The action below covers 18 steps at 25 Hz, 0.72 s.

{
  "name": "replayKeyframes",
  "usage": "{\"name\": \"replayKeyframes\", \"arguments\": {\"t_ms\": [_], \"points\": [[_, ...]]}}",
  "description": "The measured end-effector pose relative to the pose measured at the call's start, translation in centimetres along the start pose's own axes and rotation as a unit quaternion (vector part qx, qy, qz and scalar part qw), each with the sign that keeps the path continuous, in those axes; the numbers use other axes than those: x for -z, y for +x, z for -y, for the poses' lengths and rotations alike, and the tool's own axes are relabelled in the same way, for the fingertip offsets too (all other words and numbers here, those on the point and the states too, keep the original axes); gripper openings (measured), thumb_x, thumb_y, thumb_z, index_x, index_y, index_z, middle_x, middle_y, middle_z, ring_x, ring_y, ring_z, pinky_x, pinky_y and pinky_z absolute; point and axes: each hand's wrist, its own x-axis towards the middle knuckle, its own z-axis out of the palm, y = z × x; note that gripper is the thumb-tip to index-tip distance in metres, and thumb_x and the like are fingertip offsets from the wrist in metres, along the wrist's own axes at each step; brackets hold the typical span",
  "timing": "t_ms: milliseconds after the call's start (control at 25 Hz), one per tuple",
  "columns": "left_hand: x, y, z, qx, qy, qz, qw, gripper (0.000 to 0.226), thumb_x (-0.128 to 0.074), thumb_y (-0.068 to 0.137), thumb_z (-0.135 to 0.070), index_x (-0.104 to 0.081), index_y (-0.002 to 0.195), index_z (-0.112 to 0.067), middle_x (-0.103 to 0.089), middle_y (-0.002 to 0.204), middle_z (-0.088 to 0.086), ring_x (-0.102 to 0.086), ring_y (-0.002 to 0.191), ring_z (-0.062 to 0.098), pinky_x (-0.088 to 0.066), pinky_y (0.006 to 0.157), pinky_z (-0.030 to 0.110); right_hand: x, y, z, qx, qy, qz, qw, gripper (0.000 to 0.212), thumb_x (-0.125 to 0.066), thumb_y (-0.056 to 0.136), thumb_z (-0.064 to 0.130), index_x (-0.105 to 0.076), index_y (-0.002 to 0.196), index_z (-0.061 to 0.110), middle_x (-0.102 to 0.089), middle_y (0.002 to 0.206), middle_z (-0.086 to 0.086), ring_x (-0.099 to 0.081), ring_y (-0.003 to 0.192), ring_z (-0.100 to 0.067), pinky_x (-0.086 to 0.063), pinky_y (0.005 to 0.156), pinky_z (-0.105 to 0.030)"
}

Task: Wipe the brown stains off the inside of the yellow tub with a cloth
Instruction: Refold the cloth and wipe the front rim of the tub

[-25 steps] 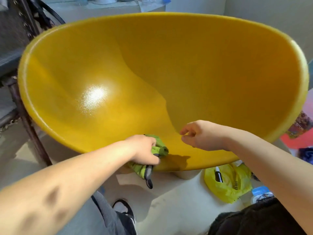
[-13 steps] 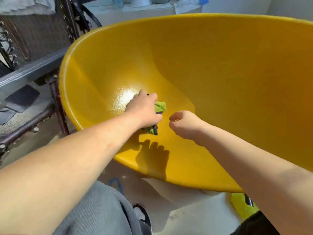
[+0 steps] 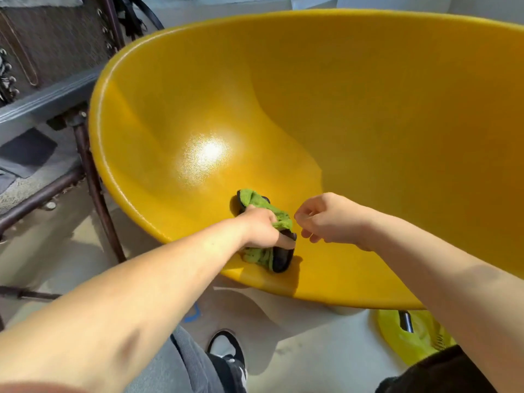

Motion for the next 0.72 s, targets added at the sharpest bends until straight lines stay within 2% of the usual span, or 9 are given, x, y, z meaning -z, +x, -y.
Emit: {"name": "replayKeyframes", "arguments": {"t_ms": [80, 120, 200, 280, 360, 440, 560, 640, 720], "points": [[-0.4, -1.4, -1.0, -0.038, -0.153, 0.016, 0.987, 0.044, -0.084, 0.073, -0.056, -0.066, 0.1, -0.026, -0.058, 0.107, 0.003, -0.056, 0.086, 0.022, -0.047, 0.075, 0.028, 0.5, -1.2, -1.0, -0.026, -0.035, 0.009, 0.999, 0.024, -0.056, 0.098, 0.033, -0.07, 0.107, 0.016, -0.079, 0.097, -0.012, -0.078, 0.09, -0.03, -0.063, 0.07, -0.041], [-0.2, -2.1, -1.4, -0.061, -0.216, 0.016, 0.974, 0.034, -0.085, 0.076, -0.048, -0.069, 0.091, -0.023, -0.064, 0.092, 0.001, -0.06, 0.073, 0.017, -0.048, 0.065, 0.025, 0.5, -1.7, -1.6, -0.037, -0.056, 0.011, 0.998, 0.029, -0.057, 0.097, 0.038, -0.068, 0.112, 0.014, -0.079, 0.098, -0.013, -0.078, 0.089, -0.032, -0.064, 0.072, -0.043], [0.9, -2.9, -1.9, -0.101, -0.26, -0.021, 0.96, 0.026, -0.086, 0.079, -0.036, -0.074, 0.095, -0.019, -0.068, 0.081, -0.001, -0.063, 0.064, 0.009, -0.05, 0.055, 0.02, 0.3, -2.1, -2.6, -0.054, -0.112, 0.01, 0.992, 0.043, -0.06, 0.095, 0.043, -0.06, 0.129, 0.017, -0.076, 0.106, -0.014, -0.077, 0.089, -0.034, -0.063, 0.074, -0.043], [1.6, -3.2, -1.9, -0.121, -0.232, -0.076, 0.962, 0.028, -0.085, 0.081, -0.028, -0.073, 0.106, -0.022, -0.067, 0.09, 0.002, -0.064, 0.068, 0.011, -0.051, 0.056, 0.02, 0.2, -2.0, -3.2, -0.061, -0.177, 0.008, 0.982, 0.06, -0.063, 0.092, 0.04, -0.047, 0.148, 0.024, -0.065, 0.13, -0.011, -0.072, 0.098, -0.032, -0.061, 0.077, -0.04], [2.0, -2.8, -1.0, -0.112, -0.237, -0.087, 0.961, 0.041, -0.084, 0.082, -0.021, -0.068, 0.12, -0.025, -0.065, 0.107, 0.006, -0.068, 0.075, 0.015, -0.056, 0.061, 0.022, 0.0, -1.2, -3.4, -0.057, -0.207, 0.007, 0.977, 0.071, -0.065, 0.091, 0.039, -0.038, 0.156, 0.029, -0.047, 0.147, -0.009, -0.065, 0.109, -0.03, -0.059, 0.085, -0.038], [2.0, -2.5, 0.1, -0.084, -0.227, -0.044, 0.969, 0.064, -0.084, 0.081, -0.021, -0.057, 0.139, -0.027, -0.057, 0.129, 0.005, -0.069, 0.098, 0.022, -0.06, 0.077, 0.028, -0.6, 0.0, -3.2, -0.046, -0.219, 0.013, 0.975, 0.074, -0.067, 0.089, 0.05, -0.042, 0.153, 0.024, -0.05, 0.144, -0.01, -0.063, 0.112, -0.031, -0.057, 0.09, -0.04], [1.2, -1.5, 0.8, -0.09, -0.028, -0.004, 0.996, 0.103, -0.089, 0.074, -0.033, -0.031, 0.158, -0.025, -0.046, 0.151, 0.003, -0.055, 0.129, 0.024, -0.048, 0.101, 0.03, -1.7, 1.6, -3.4, -0.04, -0.271, 0.022, 0.961, 0.066, -0.07, 0.084, 0.06, -0.059, 0.13, 0.014, -0.066, 0.122, -0.01, -0.062, 0.102, -0.029, -0.057, 0.083, -0.038], [1.0, -0.8, 0.6, -0.104, 0.055, -0.024, 0.993, 0.1, -0.088, 0.074, -0.028, -0.033, 0.157, -0.023, -0.052, 0.147, 0.002, -0.057, 0.126, 0.024, -0.047, 0.097, 0.027, -1.8, 2.3, -3.7, -0.042, -0.279, 0.019, 0.959, 0.068, -0.075, 0.081, 0.061, -0.061, 0.127, 0.013, -0.067, 0.119, -0.01, -0.062, 0.104, -0.029, -0.057, 0.084, -0.038], [1.4, -0.2, 0.5, -0.1, 0.067, -0.032, 0.992, 0.08, -0.078, 0.081, -0.017, -0.041, 0.152, -0.024, -0.061, 0.121, 0.0, -0.064, 0.099, 0.021, -0.052, 0.075, 0.025, -1.2, 2.5, -4.2, -0.058, -0.248, 0.016, 0.967, 0.073, -0.081, 0.077, 0.06, -0.06, 0.129, 0.014, -0.065, 0.122, -0.009, -0.062, 0.108, -0.028, -0.057, 0.087, -0.039]]}}
